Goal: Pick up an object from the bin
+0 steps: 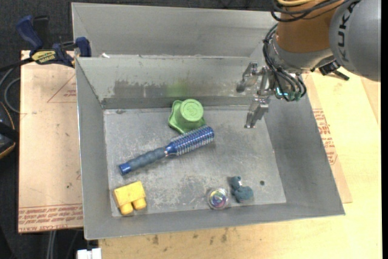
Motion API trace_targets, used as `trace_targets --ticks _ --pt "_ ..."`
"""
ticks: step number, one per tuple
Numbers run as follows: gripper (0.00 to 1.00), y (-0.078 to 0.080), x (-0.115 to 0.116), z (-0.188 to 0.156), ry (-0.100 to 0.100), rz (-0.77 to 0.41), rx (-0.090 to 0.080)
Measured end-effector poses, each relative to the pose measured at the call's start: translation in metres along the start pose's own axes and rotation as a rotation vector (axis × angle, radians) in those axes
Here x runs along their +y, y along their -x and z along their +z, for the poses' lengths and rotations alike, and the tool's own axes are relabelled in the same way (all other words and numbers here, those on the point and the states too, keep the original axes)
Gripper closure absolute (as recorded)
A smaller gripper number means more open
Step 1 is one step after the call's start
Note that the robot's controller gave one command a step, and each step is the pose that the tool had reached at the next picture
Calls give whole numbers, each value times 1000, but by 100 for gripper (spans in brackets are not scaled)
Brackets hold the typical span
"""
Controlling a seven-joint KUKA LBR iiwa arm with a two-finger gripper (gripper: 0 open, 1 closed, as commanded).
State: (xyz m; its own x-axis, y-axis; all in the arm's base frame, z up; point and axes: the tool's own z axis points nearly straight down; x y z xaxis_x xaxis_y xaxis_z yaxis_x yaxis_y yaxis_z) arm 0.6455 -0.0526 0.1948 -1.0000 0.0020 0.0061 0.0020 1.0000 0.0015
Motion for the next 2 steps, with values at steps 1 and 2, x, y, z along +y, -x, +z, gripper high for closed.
trace_targets --ticks 1,2 --pt "0 -10 50 111 -1 -5 -16" --pt "0 -22 105 117 -7 -263 -25"
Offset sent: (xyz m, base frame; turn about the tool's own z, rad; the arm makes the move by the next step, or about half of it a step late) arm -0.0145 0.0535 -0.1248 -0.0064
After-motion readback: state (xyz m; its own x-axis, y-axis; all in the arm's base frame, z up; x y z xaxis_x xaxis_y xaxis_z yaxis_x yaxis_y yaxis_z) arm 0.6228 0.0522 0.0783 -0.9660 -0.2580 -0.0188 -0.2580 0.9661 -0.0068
